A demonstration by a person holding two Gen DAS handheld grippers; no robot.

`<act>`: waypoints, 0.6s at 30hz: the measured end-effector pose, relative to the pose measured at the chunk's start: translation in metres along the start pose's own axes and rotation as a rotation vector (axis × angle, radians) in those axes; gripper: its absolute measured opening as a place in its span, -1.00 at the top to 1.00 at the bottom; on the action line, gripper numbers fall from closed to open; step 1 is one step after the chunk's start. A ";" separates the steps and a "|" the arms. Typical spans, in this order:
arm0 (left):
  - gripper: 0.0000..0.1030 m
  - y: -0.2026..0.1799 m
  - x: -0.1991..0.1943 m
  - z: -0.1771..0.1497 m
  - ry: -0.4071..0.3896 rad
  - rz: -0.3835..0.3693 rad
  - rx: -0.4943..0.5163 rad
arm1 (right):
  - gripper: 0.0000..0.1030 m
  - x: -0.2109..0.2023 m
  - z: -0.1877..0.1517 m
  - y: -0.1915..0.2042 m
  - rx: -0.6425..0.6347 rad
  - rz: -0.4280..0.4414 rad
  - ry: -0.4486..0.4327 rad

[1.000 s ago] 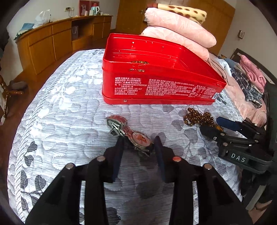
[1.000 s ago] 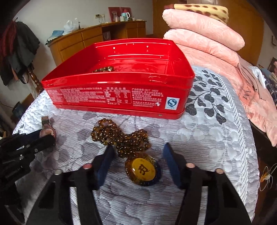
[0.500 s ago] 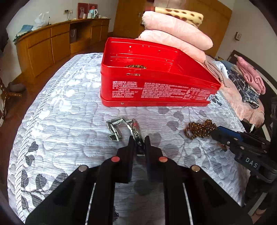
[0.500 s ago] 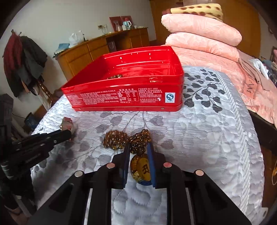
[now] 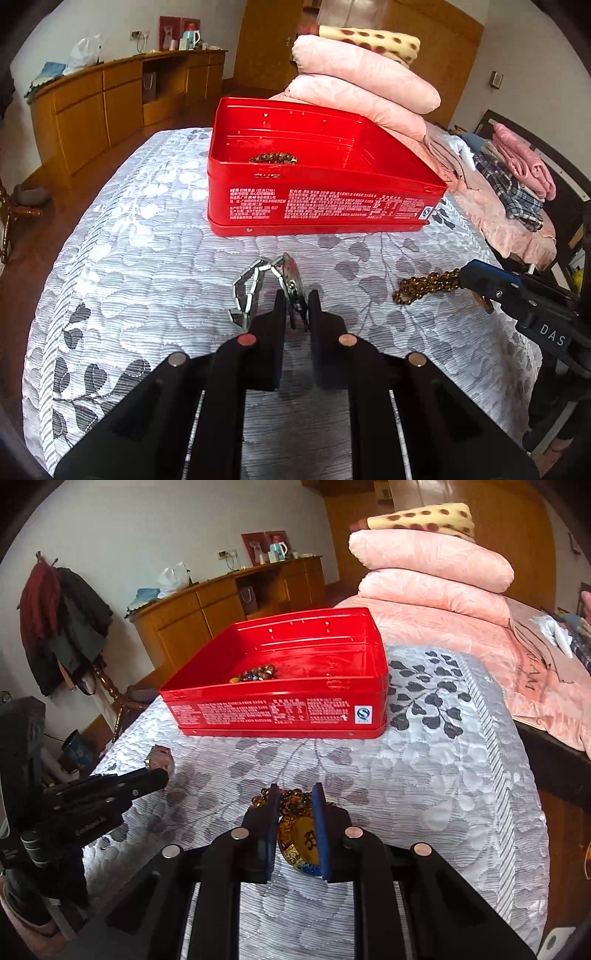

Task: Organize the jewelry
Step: 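Carry the wristwatch and bead strand into the red tin and open both tools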

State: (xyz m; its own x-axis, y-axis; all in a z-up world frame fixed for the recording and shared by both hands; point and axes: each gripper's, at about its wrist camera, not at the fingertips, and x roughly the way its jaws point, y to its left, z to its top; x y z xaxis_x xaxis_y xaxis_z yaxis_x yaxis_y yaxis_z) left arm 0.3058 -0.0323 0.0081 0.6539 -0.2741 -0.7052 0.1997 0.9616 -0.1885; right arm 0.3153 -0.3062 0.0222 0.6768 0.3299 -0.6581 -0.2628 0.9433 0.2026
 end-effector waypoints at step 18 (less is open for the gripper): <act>0.79 -0.015 -0.027 0.042 -0.102 -0.010 0.045 | 0.67 -0.030 0.053 0.011 -0.061 0.002 -0.110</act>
State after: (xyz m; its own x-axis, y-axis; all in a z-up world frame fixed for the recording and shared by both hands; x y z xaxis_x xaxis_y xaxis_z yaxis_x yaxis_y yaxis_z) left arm 0.3156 -0.0399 0.0585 0.7223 -0.2860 -0.6297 0.2372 0.9577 -0.1629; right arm 0.3287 -0.3035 0.0831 0.7468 0.3369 -0.5735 -0.3030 0.9399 0.1575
